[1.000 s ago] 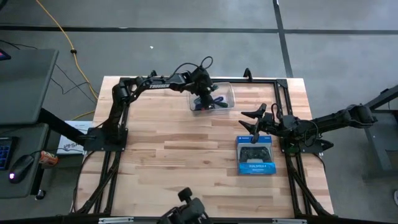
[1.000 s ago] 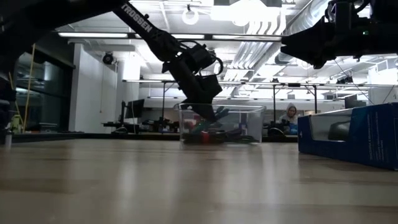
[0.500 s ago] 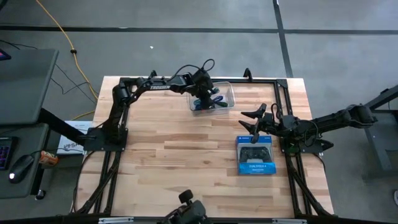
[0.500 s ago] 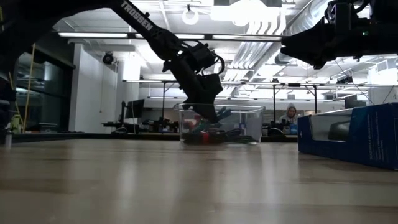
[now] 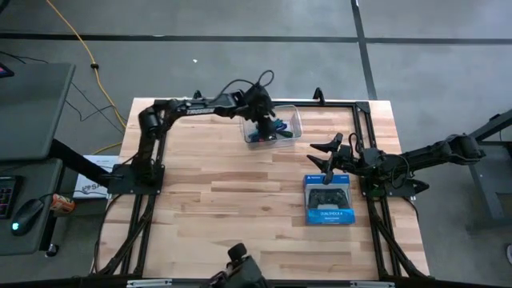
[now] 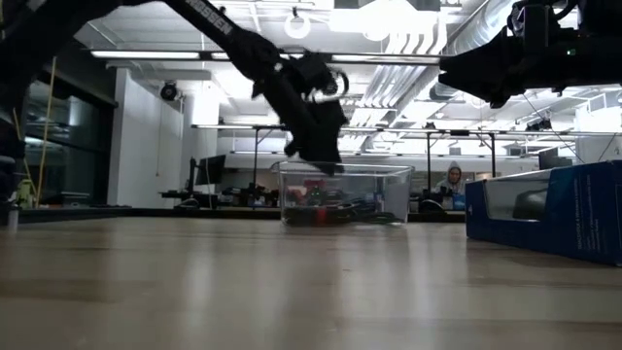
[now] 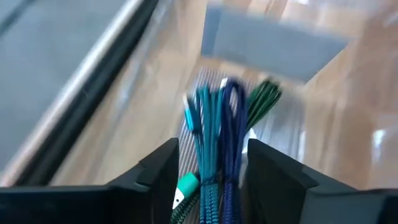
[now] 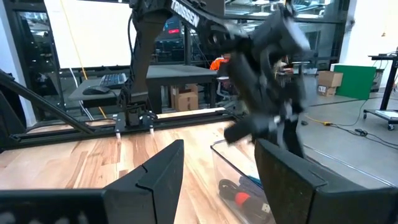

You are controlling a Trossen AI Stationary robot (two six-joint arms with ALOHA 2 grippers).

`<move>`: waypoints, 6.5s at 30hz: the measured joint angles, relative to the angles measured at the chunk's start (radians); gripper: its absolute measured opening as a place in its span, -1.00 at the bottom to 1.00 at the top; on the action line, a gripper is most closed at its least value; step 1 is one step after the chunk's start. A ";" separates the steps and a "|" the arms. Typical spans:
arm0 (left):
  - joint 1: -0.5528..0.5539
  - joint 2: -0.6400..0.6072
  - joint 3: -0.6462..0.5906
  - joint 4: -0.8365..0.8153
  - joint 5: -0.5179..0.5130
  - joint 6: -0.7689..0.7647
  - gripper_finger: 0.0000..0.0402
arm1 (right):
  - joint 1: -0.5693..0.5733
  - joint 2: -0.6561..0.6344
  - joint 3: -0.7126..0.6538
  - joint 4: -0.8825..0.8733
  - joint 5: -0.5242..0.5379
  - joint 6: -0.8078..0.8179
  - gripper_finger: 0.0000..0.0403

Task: Pick and place USB-C Cables
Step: Return to Home Position

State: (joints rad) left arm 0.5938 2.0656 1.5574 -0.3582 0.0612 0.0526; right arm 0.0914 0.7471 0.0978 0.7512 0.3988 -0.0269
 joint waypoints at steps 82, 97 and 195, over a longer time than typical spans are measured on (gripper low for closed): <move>-0.576 -2.062 -1.546 0.420 -0.268 0.058 -1.00 | 0.000 -0.004 0.000 0.057 0.007 0.007 -0.10; -0.486 -2.057 -1.546 0.390 -0.210 0.021 -1.00 | 0.000 -0.380 0.000 -0.394 0.064 -0.001 -0.98; -0.487 -2.057 -1.545 0.390 -0.209 0.003 -1.00 | 0.000 -0.722 -0.090 -0.694 -0.134 0.072 -1.00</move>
State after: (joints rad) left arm 0.1067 0.0082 0.0124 0.0319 -0.1481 0.0559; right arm 0.0916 0.0254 0.0082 0.0568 0.2647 0.0448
